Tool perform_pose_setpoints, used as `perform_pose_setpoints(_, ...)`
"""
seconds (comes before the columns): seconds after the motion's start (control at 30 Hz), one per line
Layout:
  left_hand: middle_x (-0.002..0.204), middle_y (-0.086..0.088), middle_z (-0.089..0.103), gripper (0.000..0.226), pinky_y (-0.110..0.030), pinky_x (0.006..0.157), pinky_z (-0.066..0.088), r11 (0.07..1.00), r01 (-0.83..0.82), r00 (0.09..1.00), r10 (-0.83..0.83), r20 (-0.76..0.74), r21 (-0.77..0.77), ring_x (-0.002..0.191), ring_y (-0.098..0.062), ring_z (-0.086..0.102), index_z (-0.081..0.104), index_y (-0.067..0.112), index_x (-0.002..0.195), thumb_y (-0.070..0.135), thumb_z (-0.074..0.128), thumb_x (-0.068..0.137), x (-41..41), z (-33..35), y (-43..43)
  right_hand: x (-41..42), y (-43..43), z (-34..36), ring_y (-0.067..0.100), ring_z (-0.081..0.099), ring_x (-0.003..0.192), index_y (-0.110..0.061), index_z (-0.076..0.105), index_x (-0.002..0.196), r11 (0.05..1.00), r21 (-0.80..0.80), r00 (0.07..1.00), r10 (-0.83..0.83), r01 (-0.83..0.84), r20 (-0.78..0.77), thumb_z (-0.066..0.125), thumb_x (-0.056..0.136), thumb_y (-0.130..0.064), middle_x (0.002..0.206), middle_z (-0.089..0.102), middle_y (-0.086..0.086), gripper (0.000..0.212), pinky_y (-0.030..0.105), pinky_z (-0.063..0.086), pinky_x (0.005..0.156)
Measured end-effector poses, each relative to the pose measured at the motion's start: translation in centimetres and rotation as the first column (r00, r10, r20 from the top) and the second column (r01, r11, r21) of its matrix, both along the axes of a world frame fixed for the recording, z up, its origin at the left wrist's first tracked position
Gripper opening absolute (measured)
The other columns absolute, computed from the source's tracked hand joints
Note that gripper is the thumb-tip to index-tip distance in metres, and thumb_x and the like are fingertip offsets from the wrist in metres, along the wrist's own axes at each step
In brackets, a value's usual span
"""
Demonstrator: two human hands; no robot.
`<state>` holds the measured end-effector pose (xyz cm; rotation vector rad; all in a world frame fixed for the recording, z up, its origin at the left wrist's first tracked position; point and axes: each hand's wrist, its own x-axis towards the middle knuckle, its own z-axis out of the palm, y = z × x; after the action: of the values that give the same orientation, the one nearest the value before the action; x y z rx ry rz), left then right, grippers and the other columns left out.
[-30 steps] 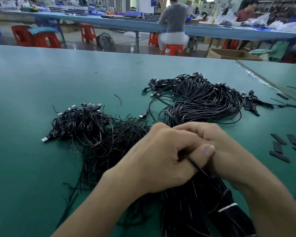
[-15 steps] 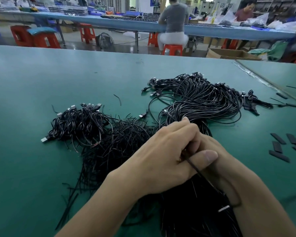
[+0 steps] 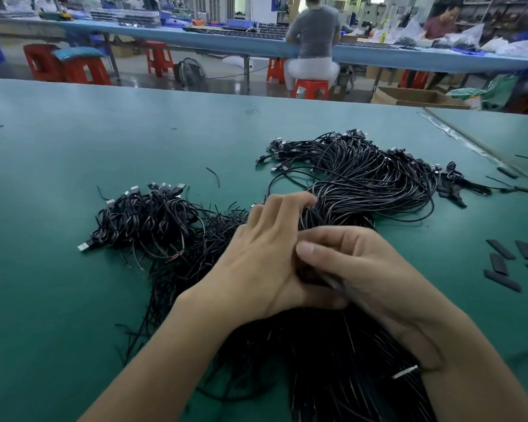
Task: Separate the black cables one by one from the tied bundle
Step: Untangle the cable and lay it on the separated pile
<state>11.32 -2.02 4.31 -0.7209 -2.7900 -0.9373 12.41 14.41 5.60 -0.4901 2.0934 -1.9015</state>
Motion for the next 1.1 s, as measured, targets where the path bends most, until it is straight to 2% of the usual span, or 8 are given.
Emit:
perform_pose_setpoints(0.3, 0.142, 0.014, 0.048, 0.060, -0.032, 0.114, 0.029, 0.998, -0.056, 0.998, 0.058, -0.034, 0.042, 0.132, -0.013, 0.040, 0.045, 0.042, 0.145, 0.022, 0.065, 0.091, -1.1, -1.0, -0.5, 1.5, 0.3, 2.3, 0.018, 0.071, 0.084, -0.023, 0.070, 0.077, 0.983, 0.113, 0.964, 0.168, -0.147, -0.208, 0.065, 0.080, 0.012, 0.088, 0.076, 0.006, 0.035, 0.027, 0.056, 0.082)
perform_pose_setpoints(0.4, 0.142, 0.015, 0.047, 0.043, -0.017, 0.111, 0.023, 1.000, -0.016, 1.000, 0.016, -0.003, 0.015, 0.133, -0.009, 0.037, 0.053, 0.042, 0.139, 0.039, 0.048, 0.096, -1.1, -1.2, -0.4, 2.3, -0.2, 3.0, 0.021, 0.072, 0.090, -0.029, 0.070, 0.081, 0.954, 0.190, 0.934, 0.274, -0.233, -0.229, 0.059, 0.085, 0.010, 0.090, 0.076, -0.001, 0.041, 0.031, 0.057, 0.085)
perform_pose_setpoints(0.5, 0.131, 0.016, 0.057, 0.038, -0.036, 0.105, 0.041, 0.981, -0.148, 0.989, 0.149, 0.002, 0.127, 0.124, -0.011, 0.048, 0.066, 0.037, 0.124, 0.049, 0.037, 0.102, -1.4, -1.4, -0.5, 2.5, -0.2, 3.4, 0.017, 0.071, 0.086, -0.030, 0.070, 0.077, 0.951, 0.227, 0.942, 0.257, -0.207, -0.218, 0.057, 0.082, 0.010, 0.087, 0.076, 0.000, 0.042, 0.026, 0.054, 0.082)
perform_pose_setpoints(0.67, 0.090, 0.005, 0.069, 0.068, -0.041, 0.078, 0.048, 0.870, -0.310, 0.901, 0.398, -0.175, 0.384, 0.085, -0.017, 0.061, 0.070, 0.014, 0.087, 0.063, 0.025, 0.100, -1.8, -0.8, -1.0, 1.3, 0.9, 2.8, 0.025, 0.062, 0.067, -0.026, 0.065, 0.066, 0.944, 0.298, 0.975, -0.082, 0.142, -0.206, 0.057, 0.069, 0.003, 0.067, 0.072, 0.001, 0.030, 0.035, 0.048, 0.066)
perform_pose_setpoints(0.8, 0.050, 0.011, 0.044, 0.054, -0.029, 0.047, 0.026, 0.883, -0.228, 0.919, 0.335, -0.210, 0.411, 0.045, -0.008, 0.034, 0.055, 0.018, 0.071, 0.065, 0.039, 0.094, -1.0, 0.3, -0.7, 0.3, 1.2, 1.0, 0.007, 0.054, 0.050, -0.022, 0.063, 0.069, 0.715, 0.523, 0.886, -0.353, 0.463, -0.301, 0.056, 0.079, 0.000, 0.068, 0.072, -0.002, 0.025, 0.023, 0.042, 0.049)
perform_pose_setpoints(0.9, 0.056, 0.007, 0.050, 0.051, -0.032, 0.052, 0.030, 0.952, -0.155, 0.936, 0.227, -0.268, 0.265, 0.051, -0.014, 0.042, 0.047, 0.019, 0.071, 0.060, 0.035, 0.098, -0.4, 0.8, -0.1, 0.3, 1.6, 0.8, 0.009, 0.064, 0.071, -0.029, 0.059, 0.078, 0.642, 0.560, 0.852, -0.393, 0.524, -0.346, 0.061, 0.082, -0.012, 0.078, 0.071, -0.007, 0.017, 0.030, 0.050, 0.063)
perform_pose_setpoints(1.03, 0.072, 0.013, 0.042, 0.035, -0.036, 0.074, 0.035, 0.989, -0.136, 0.933, 0.110, -0.342, -0.054, 0.071, -0.017, 0.040, 0.034, 0.026, 0.077, 0.050, 0.027, 0.103, -0.3, 0.4, 0.2, 0.6, 1.1, 1.2, 0.009, 0.066, 0.078, -0.046, 0.054, 0.104, 0.806, 0.491, 0.941, -0.243, 0.330, -0.234, 0.066, 0.082, -0.018, 0.088, 0.071, -0.014, 0.038, 0.034, 0.053, 0.074)
perform_pose_setpoints(1.1, 0.078, 0.013, 0.042, 0.029, -0.036, 0.078, 0.038, 0.987, -0.123, 0.942, 0.084, -0.324, -0.101, 0.077, -0.018, 0.045, 0.034, 0.028, 0.082, 0.047, 0.024, 0.101, -0.2, -0.1, 0.4, 0.9, 0.7, 1.5, 0.012, 0.066, 0.065, -0.041, 0.062, 0.100, 0.846, 0.449, 0.953, -0.205, 0.286, -0.222, 0.065, 0.087, -0.025, 0.073, 0.071, -0.008, 0.021, 0.037, 0.055, 0.068)
